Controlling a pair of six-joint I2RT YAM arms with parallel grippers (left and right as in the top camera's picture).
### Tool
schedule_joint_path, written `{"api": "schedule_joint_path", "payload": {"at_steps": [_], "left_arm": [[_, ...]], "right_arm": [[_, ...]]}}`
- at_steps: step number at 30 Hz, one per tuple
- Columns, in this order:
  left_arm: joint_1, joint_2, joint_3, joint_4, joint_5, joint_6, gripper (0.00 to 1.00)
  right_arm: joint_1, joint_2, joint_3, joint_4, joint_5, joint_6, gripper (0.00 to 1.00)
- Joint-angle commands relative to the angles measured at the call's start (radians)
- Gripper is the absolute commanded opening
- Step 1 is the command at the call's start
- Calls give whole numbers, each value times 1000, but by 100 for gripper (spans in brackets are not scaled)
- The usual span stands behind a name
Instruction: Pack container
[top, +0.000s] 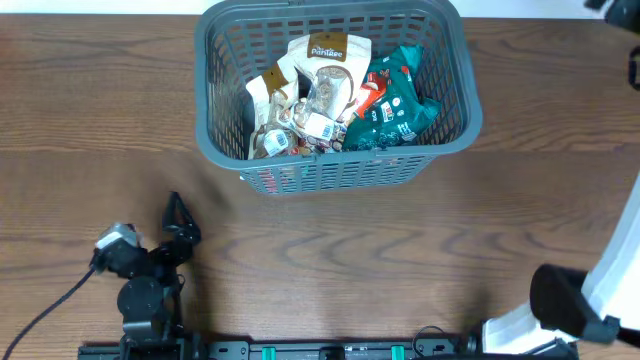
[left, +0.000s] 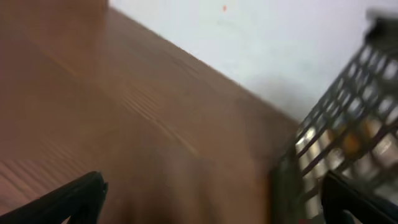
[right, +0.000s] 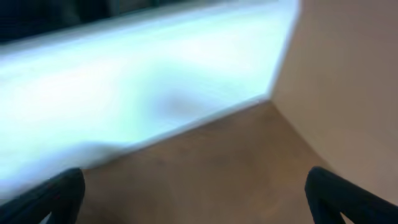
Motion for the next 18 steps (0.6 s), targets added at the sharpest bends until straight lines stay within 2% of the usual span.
{"api": "schedule_joint_path", "payload": {"at_steps": [1,4,7,15,18], "left_arm": [[-3,14,-27,-6,2,428,99],[-3,16,-27,-6,28,523,99],[-3,16,-27,-6,166,581,99],[-3,16,-27,11,573,587,99],[-3,16,-27,12,598,587,99]], "right_arm": [[74,-68,-100,90,-6,-92,99],[114,-141,-251,193,-7,-148,99],[121,-243,-465,299,-35,-150,99],[121,-594,-1180,748,-163,-150,99],[121,-728,-1422,904,-185,-126,99]]}}
